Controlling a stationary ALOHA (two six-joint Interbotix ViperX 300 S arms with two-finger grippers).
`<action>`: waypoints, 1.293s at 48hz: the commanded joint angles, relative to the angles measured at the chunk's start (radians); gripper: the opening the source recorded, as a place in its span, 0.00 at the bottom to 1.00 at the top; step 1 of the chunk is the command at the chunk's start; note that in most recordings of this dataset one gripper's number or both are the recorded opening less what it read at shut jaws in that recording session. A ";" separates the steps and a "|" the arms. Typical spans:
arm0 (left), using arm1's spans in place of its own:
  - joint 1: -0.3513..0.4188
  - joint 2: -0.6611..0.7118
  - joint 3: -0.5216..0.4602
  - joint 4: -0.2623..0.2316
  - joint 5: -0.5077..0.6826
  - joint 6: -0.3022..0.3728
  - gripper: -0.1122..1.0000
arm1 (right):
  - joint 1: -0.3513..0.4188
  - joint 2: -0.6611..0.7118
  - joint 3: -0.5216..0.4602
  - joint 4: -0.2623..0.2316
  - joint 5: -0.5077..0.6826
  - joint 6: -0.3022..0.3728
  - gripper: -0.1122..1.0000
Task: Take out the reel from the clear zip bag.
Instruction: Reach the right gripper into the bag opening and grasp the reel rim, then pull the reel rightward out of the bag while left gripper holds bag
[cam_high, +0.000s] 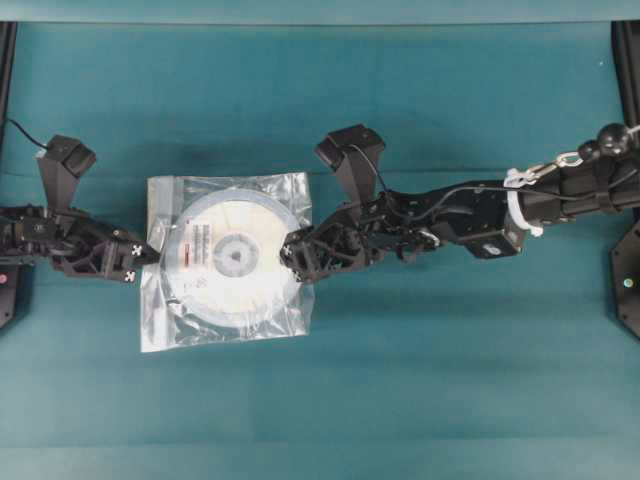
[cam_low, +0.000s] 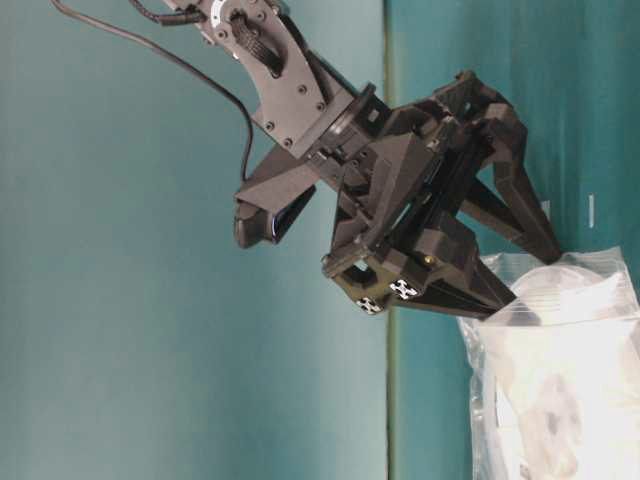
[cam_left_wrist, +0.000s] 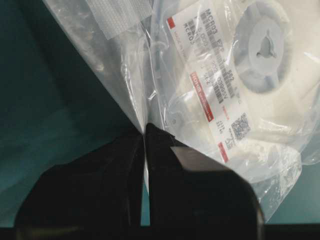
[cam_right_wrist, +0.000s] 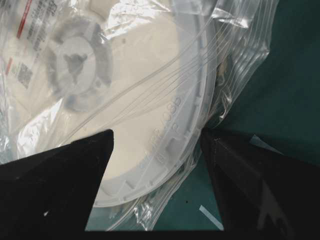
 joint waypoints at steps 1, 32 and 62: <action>0.000 0.000 -0.008 0.002 -0.003 0.002 0.11 | 0.006 0.000 -0.018 0.002 -0.005 0.009 0.90; 0.002 0.000 -0.008 0.003 -0.003 0.002 0.11 | 0.012 0.011 -0.054 0.003 -0.008 0.011 0.85; 0.002 0.002 -0.008 0.003 -0.003 0.002 0.11 | 0.014 0.015 -0.094 0.003 0.002 0.011 0.83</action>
